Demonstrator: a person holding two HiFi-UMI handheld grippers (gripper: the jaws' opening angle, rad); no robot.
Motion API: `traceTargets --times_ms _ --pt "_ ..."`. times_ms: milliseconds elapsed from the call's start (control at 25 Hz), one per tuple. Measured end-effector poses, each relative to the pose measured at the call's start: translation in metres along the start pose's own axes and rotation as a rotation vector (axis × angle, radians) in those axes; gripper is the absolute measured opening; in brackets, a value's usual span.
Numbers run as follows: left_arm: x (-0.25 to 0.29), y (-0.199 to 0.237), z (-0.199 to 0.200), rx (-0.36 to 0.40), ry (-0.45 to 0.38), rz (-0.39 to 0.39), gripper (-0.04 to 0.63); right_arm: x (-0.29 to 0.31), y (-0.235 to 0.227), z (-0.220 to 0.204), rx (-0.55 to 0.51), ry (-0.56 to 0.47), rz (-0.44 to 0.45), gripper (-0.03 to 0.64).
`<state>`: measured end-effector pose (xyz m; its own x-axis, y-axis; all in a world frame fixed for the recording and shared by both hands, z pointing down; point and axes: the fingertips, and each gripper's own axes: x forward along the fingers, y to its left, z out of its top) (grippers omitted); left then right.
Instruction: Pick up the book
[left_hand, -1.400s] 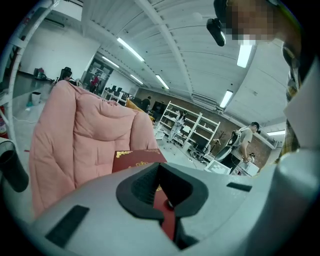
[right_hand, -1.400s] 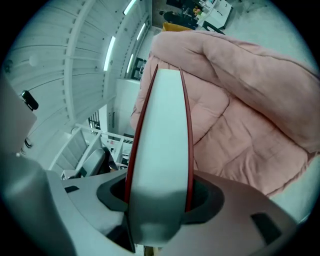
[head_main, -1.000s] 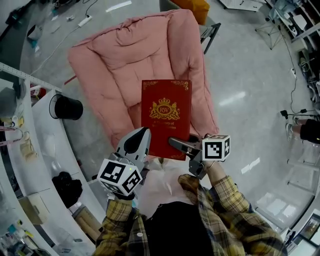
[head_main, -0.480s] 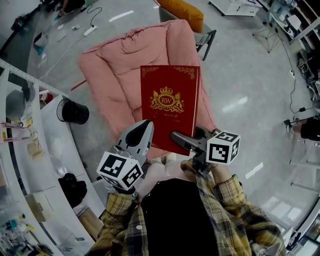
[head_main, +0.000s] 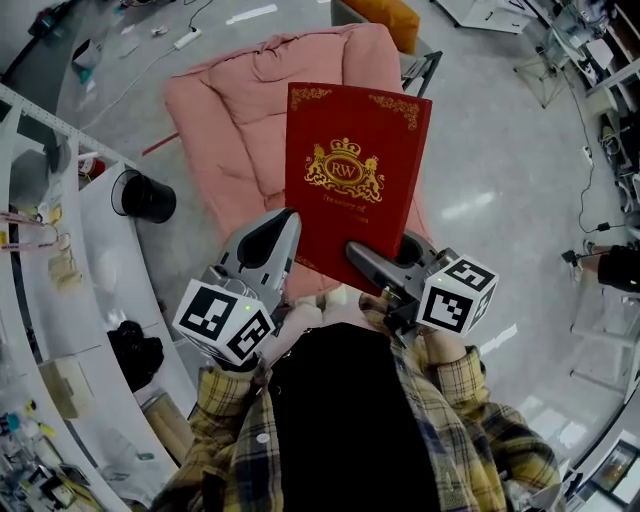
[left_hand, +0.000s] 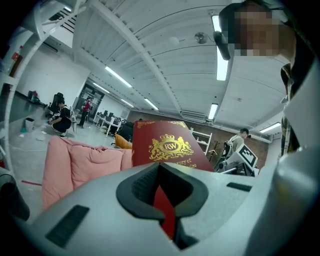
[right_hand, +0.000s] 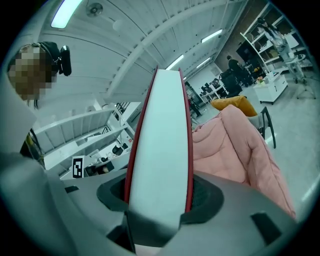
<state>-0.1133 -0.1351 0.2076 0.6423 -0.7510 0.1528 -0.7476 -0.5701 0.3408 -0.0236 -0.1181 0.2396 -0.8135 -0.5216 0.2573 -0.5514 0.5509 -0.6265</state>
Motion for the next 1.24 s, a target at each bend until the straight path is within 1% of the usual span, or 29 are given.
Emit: traceTargets --times_ms 400,920,1240 --pt "-0.003 0.003 -0.001 -0.004 0.002 -0.002 0.003 0.006 0.006 -0.001 -0.004 0.012 0.008 0.258" --pt "-0.001 -0.012 -0.005 0.003 0.006 -0.012 0.003 -0.007 0.005 -0.005 0.004 0.015 0.012 0.258" --pt "-0.005 -0.014 -0.008 0.000 0.004 -0.001 0.003 -0.011 0.007 -0.007 0.010 0.005 0.014 0.258"
